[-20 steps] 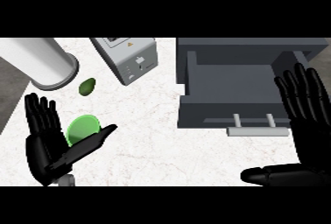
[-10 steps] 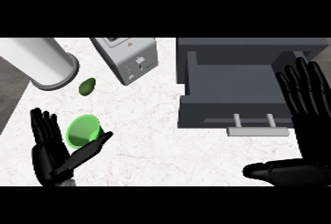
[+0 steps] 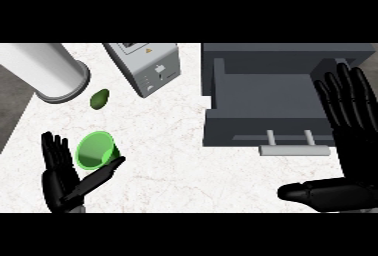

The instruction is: Pick up the cup, place it into the drawer and close the drawer

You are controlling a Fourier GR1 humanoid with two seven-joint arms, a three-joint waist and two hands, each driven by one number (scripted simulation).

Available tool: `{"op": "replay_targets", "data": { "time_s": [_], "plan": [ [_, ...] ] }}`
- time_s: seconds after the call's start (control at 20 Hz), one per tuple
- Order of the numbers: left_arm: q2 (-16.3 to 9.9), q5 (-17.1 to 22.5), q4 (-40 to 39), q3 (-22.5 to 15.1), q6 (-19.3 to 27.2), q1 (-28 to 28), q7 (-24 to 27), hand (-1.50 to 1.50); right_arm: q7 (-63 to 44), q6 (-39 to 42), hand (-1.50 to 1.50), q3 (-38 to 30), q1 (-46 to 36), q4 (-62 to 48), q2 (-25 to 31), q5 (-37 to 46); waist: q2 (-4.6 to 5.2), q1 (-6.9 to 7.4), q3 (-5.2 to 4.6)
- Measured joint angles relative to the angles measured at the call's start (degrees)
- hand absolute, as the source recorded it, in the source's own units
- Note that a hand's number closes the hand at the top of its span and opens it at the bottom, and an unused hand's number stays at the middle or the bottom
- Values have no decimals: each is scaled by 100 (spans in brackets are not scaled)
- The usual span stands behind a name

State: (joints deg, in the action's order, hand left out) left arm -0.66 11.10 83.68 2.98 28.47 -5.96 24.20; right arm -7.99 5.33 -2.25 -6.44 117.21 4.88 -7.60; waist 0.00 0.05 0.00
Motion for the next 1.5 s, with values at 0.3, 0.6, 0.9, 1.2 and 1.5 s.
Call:
{"op": "replay_targets", "data": {
  "time_s": [0.3, 0.6, 0.9, 1.2, 1.5],
  "plan": [
    [15, 313, -736, 268, -231, 178, 571, -150, 16, 83, -150, 9, 191, 199, -16, -51, -2, -7, -1],
    [-3, 622, -1471, 567, -499, 307, 1227, -150, -141, 66, -150, 124, 200, 287, -53, 21, -1, -8, -1],
    [-12, 724, -2254, 791, -696, 605, 1666, -150, -198, 34, -150, 146, 91, 259, -82, 67, -1, -8, -2],
    [-130, 825, -3051, 993, -951, 956, 2063, -150, -259, 64, -150, 117, 83, 295, -79, -1, 1, -11, -2],
    [-230, 935, -3711, 1115, -1266, 1324, 2406, -150, -152, 200, -150, -124, -30, 102, 36, -172, 1, -14, 0]
  ]
}}
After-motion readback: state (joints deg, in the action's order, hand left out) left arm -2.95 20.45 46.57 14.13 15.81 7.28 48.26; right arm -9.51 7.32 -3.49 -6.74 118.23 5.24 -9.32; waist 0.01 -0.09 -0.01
